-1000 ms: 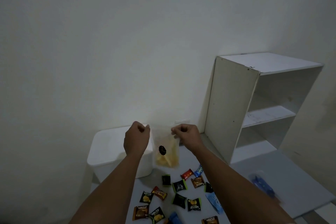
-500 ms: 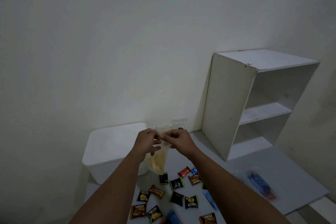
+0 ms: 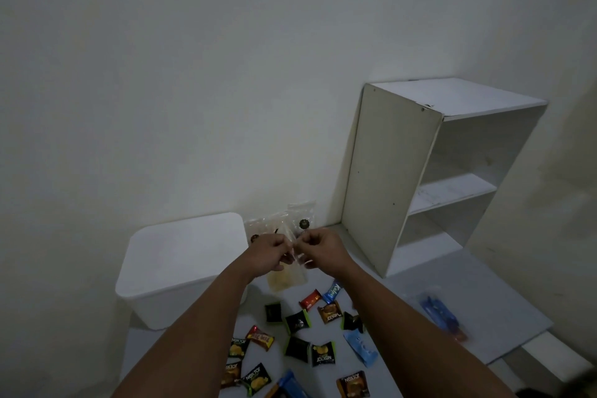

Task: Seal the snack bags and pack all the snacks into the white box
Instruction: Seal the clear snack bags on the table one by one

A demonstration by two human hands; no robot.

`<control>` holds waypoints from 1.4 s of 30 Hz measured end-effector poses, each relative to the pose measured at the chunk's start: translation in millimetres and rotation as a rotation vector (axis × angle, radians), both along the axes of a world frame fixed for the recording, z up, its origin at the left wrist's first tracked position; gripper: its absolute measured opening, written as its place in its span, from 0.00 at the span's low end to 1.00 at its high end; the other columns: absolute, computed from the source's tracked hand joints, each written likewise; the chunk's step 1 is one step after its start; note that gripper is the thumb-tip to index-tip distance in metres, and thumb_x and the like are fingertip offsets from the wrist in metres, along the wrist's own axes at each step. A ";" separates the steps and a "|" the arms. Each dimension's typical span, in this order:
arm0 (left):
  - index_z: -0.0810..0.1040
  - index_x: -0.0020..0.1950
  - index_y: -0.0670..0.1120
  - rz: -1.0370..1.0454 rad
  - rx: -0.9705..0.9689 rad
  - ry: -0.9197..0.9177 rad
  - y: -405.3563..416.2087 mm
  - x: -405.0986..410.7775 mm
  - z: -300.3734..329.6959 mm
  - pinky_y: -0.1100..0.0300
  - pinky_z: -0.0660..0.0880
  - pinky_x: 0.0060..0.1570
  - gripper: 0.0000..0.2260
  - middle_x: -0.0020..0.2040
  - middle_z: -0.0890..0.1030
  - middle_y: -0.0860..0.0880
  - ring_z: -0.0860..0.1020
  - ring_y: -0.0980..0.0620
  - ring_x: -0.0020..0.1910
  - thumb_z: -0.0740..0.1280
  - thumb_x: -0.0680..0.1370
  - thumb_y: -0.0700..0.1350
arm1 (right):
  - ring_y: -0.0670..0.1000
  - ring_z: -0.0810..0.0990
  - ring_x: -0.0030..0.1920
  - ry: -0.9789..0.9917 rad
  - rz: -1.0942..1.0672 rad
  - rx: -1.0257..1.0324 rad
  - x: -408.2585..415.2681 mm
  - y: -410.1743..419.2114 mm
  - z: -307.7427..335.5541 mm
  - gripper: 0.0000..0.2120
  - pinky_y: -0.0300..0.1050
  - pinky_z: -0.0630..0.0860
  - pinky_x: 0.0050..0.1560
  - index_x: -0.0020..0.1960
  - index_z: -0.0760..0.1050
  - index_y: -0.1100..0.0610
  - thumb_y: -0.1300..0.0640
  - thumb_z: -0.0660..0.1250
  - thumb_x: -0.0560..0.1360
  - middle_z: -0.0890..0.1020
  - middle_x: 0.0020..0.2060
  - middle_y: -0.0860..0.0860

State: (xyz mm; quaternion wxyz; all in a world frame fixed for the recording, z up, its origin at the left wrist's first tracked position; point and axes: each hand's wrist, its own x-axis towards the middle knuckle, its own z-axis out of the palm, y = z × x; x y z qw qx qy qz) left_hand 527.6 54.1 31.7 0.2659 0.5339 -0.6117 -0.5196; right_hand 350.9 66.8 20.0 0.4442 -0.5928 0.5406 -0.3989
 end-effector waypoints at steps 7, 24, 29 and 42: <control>0.78 0.43 0.43 0.061 -0.021 0.022 -29.1 -30.7 -13.1 0.48 0.81 0.47 0.11 0.46 0.84 0.39 0.83 0.43 0.46 0.59 0.82 0.41 | 0.52 0.84 0.37 -0.002 -0.020 0.027 -24.3 -17.5 -14.8 0.08 0.50 0.84 0.41 0.46 0.81 0.66 0.59 0.70 0.77 0.85 0.39 0.60; 0.75 0.42 0.45 0.096 0.015 0.034 -125.3 -123.8 -30.6 0.45 0.81 0.51 0.08 0.37 0.83 0.44 0.82 0.50 0.38 0.64 0.82 0.44 | 0.55 0.84 0.40 -0.104 -0.048 0.166 -110.9 -121.0 -31.2 0.09 0.46 0.83 0.38 0.56 0.78 0.62 0.67 0.70 0.75 0.82 0.41 0.63; 0.76 0.46 0.45 0.290 0.119 0.178 -149.9 -147.2 -46.3 0.40 0.80 0.54 0.04 0.40 0.84 0.42 0.82 0.47 0.39 0.66 0.80 0.38 | 0.50 0.81 0.39 0.020 0.000 0.214 -141.5 -140.5 -42.1 0.07 0.43 0.81 0.38 0.53 0.81 0.65 0.65 0.67 0.77 0.81 0.39 0.56; 0.83 0.45 0.47 0.381 0.101 0.093 -179.5 -167.2 -88.3 0.59 0.74 0.37 0.05 0.37 0.84 0.51 0.78 0.53 0.37 0.70 0.80 0.43 | 0.47 0.84 0.46 -0.216 -0.048 0.361 -207.3 -178.9 -81.2 0.09 0.44 0.79 0.47 0.53 0.84 0.50 0.48 0.72 0.75 0.86 0.46 0.50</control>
